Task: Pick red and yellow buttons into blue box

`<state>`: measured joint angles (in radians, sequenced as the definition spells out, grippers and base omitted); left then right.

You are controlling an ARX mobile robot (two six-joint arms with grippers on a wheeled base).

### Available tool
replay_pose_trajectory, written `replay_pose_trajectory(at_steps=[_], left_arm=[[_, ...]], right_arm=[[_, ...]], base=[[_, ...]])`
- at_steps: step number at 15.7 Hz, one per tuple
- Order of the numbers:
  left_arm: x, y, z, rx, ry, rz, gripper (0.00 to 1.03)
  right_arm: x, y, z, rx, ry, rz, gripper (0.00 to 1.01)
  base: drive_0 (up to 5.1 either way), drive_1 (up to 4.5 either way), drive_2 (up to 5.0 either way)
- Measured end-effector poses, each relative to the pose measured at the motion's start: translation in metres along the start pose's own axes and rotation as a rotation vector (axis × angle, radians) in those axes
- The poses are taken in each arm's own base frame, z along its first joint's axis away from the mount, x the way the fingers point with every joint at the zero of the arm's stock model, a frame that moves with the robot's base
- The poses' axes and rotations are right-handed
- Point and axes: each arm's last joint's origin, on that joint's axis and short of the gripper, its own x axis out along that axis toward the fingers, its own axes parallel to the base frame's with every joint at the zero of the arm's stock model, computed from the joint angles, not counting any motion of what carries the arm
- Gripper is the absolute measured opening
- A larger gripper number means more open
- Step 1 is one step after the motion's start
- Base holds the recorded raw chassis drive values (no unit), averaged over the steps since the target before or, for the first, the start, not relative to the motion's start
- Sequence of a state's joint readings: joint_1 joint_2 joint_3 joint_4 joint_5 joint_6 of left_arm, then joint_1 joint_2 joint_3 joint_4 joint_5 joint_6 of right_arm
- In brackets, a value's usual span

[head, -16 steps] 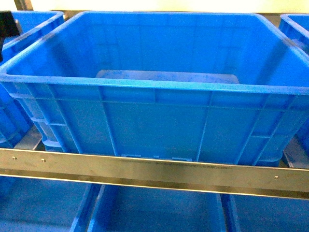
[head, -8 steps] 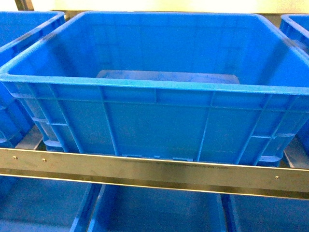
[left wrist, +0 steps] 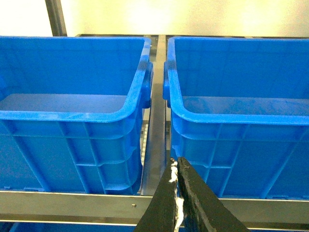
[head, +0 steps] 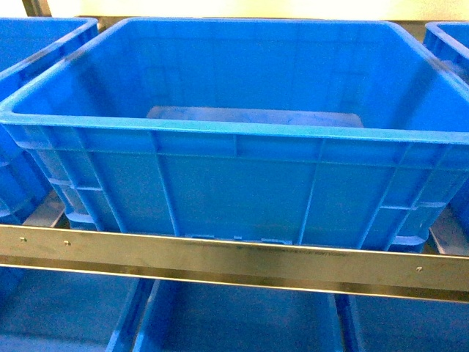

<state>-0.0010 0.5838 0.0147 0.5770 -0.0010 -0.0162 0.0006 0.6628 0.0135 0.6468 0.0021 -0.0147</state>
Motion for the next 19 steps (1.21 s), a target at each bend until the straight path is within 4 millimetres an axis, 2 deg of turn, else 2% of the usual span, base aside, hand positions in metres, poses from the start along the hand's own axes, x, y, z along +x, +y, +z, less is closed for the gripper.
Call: replay_pose_trajectory(at_steps=[6, 17, 18, 19], left_arm=[[-0.015, 0.000, 0.003, 0.000, -0.006, 0.000, 0.02], [-0.030, 0.000, 0.001, 0.000, 0.009, 0.001, 0.02], [-0.038, 0.000, -0.001, 0.002, 0.013, 0.001, 0.02], [-0.038, 0.000, -0.001, 0.002, 0.013, 0.000, 0.02]], right_arm=[[-0.017, 0.000, 0.005, 0.000, -0.014, -0.001, 0.02], [-0.031, 0.000, 0.005, 0.000, -0.016, -0.001, 0.02], [-0.042, 0.000, -0.001, 0.000, 0.021, 0.001, 0.02], [-0.043, 0.000, 0.005, 0.000, -0.031, 0.002, 0.02]], base=[[0.0, 0.00, 0.0], [0.0, 0.00, 0.0], [0.0, 0.00, 0.0], [0.0, 0.00, 0.0]])
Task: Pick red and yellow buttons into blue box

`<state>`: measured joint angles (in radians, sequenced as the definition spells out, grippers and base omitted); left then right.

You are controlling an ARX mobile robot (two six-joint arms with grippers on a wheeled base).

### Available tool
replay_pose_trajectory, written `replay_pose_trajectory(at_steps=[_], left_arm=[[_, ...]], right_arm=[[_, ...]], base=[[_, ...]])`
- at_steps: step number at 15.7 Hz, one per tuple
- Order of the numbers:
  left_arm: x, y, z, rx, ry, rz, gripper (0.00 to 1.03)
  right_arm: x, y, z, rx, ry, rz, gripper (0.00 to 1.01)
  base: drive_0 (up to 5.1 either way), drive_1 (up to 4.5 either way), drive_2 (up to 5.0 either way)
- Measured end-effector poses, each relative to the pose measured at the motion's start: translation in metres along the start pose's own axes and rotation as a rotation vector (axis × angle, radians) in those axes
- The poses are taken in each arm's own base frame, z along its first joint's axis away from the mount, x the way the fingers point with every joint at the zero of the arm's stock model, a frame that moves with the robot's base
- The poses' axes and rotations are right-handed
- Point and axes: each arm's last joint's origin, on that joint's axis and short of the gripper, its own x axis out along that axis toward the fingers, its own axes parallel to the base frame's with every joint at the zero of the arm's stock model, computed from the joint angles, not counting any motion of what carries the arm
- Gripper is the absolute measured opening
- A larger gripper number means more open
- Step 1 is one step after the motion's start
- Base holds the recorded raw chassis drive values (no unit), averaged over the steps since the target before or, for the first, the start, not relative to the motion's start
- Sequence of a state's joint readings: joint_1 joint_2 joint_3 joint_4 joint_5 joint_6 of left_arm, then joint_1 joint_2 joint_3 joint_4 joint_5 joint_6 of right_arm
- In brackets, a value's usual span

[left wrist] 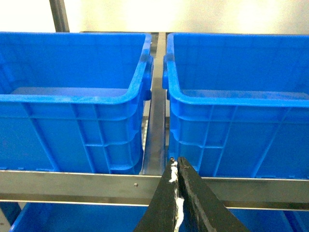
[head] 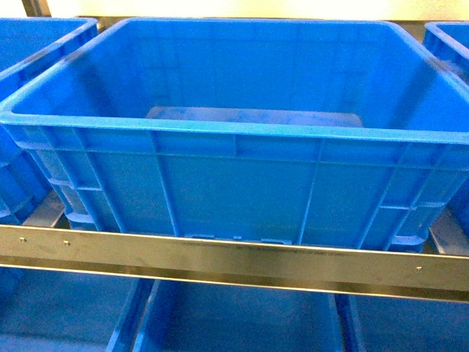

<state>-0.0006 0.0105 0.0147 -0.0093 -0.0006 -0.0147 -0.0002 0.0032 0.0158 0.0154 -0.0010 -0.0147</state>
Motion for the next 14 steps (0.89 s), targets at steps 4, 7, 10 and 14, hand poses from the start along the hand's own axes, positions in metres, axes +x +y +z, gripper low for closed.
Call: replay_pose_trajectory(at_steps=[4, 7, 10, 14], left_arm=[[0.0000, 0.0000, 0.0005, 0.000, -0.005, 0.000, 0.02], [0.0000, 0.0000, 0.0005, 0.000, -0.005, 0.000, 0.46], [-0.0001, 0.0000, 0.0005, 0.000, -0.006, 0.000, 0.84], [0.0000, 0.0000, 0.0005, 0.001, -0.005, 0.000, 0.98]], right_arm=[[0.0002, 0.0000, -0.0030, 0.000, 0.023, 0.000, 0.02], [0.0002, 0.0000, -0.0030, 0.000, 0.024, 0.000, 0.46], [0.0002, 0.0000, -0.0030, 0.000, 0.024, 0.000, 0.84], [0.0002, 0.0000, -0.0030, 0.000, 0.023, 0.000, 0.98]], base=[[0.0, 0.00, 0.0], [0.0, 0.00, 0.0], [0.0, 0.00, 0.0], [0.0, 0.00, 0.0]])
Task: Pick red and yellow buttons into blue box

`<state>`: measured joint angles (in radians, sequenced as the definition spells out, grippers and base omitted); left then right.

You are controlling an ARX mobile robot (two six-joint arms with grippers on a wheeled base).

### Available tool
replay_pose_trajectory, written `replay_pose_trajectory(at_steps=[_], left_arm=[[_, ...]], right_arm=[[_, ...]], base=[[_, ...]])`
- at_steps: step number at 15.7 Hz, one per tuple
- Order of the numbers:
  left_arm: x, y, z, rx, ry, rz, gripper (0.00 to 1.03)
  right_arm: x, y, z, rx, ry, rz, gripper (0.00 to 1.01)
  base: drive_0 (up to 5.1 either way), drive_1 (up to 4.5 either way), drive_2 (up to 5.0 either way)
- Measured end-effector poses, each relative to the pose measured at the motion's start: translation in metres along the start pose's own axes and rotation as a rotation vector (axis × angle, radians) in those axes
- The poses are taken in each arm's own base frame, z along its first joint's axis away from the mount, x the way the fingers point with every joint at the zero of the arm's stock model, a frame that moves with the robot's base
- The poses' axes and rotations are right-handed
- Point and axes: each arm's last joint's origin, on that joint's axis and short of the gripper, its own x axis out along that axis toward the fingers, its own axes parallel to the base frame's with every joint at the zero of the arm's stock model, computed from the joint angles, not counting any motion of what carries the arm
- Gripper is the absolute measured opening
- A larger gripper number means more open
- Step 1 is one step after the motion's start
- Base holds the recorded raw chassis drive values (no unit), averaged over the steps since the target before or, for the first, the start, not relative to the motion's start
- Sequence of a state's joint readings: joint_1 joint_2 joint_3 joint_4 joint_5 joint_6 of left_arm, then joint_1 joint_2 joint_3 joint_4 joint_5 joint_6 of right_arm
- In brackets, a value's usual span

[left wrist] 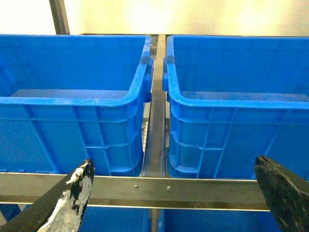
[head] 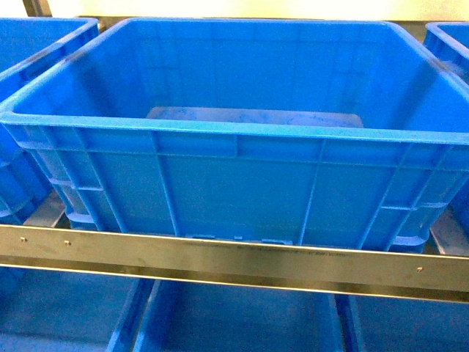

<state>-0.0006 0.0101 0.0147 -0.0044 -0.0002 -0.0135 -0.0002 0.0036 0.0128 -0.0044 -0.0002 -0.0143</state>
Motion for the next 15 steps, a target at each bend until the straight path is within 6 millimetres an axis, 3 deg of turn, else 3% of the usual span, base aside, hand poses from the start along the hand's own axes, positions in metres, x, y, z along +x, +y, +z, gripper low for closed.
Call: replay_pose_trajectory(at_steps=[15], left_arm=[[0.0000, 0.0000, 0.0000, 0.000, 0.000, 0.000, 0.98]], right_arm=[[0.0000, 0.0000, 0.0000, 0.000, 0.000, 0.000, 0.98]], base=[[0.0, 0.00, 0.0]])
